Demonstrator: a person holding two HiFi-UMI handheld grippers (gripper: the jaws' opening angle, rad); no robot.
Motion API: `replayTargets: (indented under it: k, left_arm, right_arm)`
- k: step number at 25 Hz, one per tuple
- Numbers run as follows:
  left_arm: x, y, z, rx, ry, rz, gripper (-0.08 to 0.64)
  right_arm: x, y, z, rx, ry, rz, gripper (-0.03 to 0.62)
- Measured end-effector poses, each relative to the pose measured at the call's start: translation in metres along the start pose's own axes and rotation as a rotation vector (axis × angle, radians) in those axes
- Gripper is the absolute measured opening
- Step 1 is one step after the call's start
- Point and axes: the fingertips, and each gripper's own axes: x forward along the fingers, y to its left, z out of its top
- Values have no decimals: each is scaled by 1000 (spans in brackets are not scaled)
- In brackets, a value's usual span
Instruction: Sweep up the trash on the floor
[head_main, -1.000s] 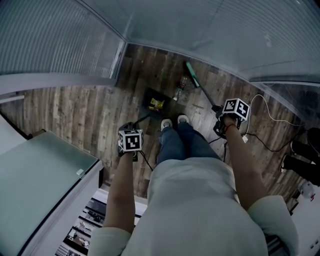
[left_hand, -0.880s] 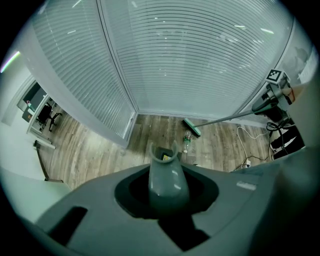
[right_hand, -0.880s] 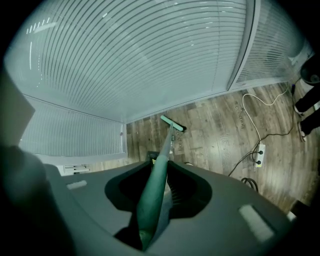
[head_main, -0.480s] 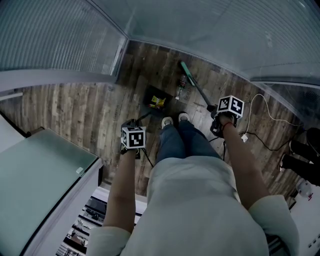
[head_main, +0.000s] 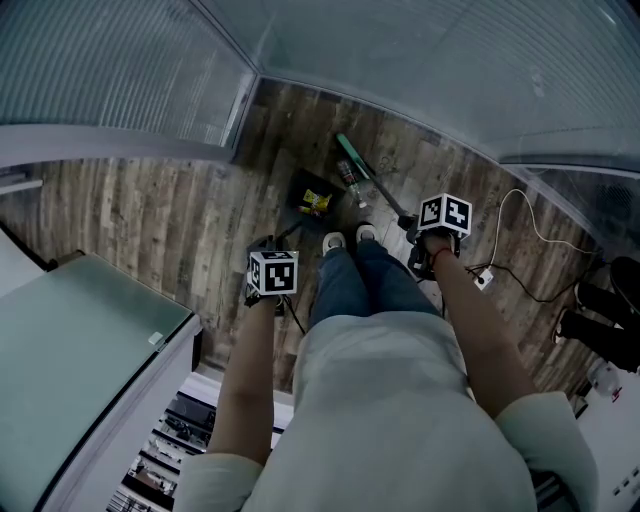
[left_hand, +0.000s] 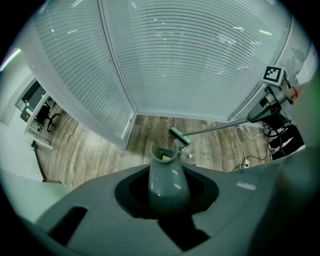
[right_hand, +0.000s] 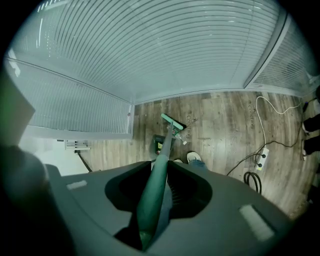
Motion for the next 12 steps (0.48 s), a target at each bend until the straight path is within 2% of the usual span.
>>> replayTargets:
  k: [4,12]
  left_arm:
    - [0,2,-2,3,-2,-10,92]
    - [-5,7,-10,16,-19,-23,92]
  right_arm:
    - [6,13,-15,-2,23,6,110]
    - [12,43,-46,-117,72,-16,109]
